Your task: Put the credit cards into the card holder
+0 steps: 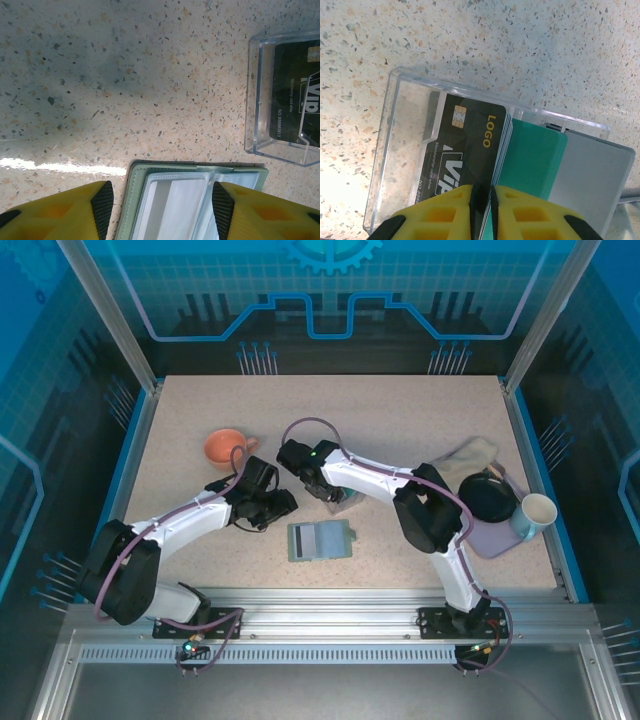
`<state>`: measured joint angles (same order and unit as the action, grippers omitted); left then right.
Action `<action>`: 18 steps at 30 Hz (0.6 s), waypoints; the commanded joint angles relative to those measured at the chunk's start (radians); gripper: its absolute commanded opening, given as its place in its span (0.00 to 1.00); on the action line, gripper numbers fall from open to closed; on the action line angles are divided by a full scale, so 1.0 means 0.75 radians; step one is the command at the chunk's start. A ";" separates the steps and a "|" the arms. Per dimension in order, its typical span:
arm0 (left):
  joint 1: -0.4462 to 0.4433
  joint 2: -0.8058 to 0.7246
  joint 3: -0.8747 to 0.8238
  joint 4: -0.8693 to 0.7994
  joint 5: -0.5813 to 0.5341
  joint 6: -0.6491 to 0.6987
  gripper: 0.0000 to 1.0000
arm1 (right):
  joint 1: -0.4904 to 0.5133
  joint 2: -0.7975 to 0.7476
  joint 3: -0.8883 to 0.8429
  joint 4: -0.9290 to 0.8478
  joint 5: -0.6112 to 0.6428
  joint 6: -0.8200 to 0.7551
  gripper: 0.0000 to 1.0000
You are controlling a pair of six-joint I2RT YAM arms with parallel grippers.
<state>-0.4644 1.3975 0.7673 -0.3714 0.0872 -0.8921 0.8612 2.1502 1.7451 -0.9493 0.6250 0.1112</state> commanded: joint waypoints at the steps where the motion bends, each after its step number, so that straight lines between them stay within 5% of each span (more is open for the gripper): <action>1: 0.013 -0.010 -0.014 -0.007 0.012 -0.011 0.58 | -0.022 -0.069 -0.021 -0.023 0.028 0.008 0.16; 10: 0.014 -0.013 -0.017 -0.009 0.012 -0.011 0.58 | -0.040 -0.087 -0.025 -0.028 0.010 0.004 0.03; 16: 0.014 -0.009 -0.014 -0.007 0.011 -0.010 0.58 | -0.046 -0.101 -0.027 -0.022 -0.019 0.007 0.00; 18: 0.012 -0.010 -0.015 -0.008 0.009 -0.010 0.58 | -0.053 -0.098 -0.026 -0.025 -0.061 0.012 0.06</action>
<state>-0.4644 1.3975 0.7673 -0.3691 0.0872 -0.8921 0.8356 2.1174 1.7332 -0.9520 0.6136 0.1108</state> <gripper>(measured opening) 0.581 0.060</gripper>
